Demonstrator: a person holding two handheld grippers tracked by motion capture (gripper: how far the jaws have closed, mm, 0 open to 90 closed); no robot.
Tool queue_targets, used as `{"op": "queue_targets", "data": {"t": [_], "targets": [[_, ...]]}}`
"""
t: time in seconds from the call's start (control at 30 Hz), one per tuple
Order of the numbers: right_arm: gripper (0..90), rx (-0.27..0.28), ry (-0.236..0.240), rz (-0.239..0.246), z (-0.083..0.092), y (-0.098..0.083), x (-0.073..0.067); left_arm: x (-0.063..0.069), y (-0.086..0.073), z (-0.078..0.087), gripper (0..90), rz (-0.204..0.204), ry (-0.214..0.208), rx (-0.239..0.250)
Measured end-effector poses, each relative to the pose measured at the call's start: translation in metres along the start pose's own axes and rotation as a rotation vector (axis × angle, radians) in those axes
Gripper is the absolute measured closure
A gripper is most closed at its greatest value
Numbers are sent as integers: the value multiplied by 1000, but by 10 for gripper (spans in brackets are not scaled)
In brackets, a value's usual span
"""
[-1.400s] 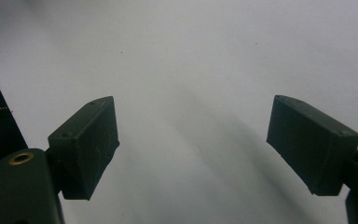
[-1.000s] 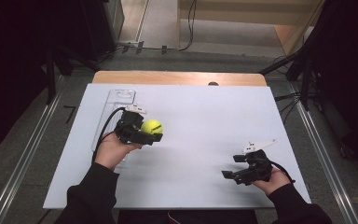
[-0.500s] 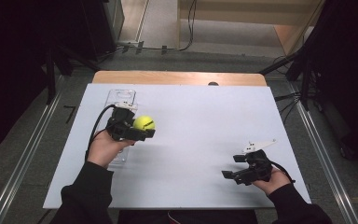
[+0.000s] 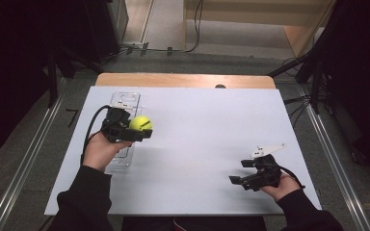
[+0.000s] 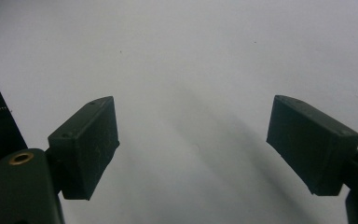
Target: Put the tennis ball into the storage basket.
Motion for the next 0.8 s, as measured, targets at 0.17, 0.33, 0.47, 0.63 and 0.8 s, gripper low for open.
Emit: {"op": "queue_targets", "data": {"t": [0.17, 0.33, 0.47, 0.63, 0.8], "targets": [[146, 0, 1, 2, 0, 0, 0, -8, -1, 4, 262, 16, 22, 3], [146, -1, 1, 1, 0, 0, 0, -11, -1, 6, 262, 33, 27, 14], [146, 0, 1, 2, 0, 0, 0, -19, -2, 10, 263, 52, 54, 24], [146, -1, 1, 1, 0, 0, 0, -25, -3, 14, 262, 65, 75, 30], [146, -1, 0, 1, 0, 0, 0, -34, -4, 19, 262, 82, 102, 46]]}}
Point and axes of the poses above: each handheld gripper's, and its own axes: z roughly backward along the jaws, y roughly out of its top, x roughly to its right, the point moved 7 cm from there along -z, roughly forward along the jaws, and after that the axes turned 3 degrees about -y, right-handed, at the moved point
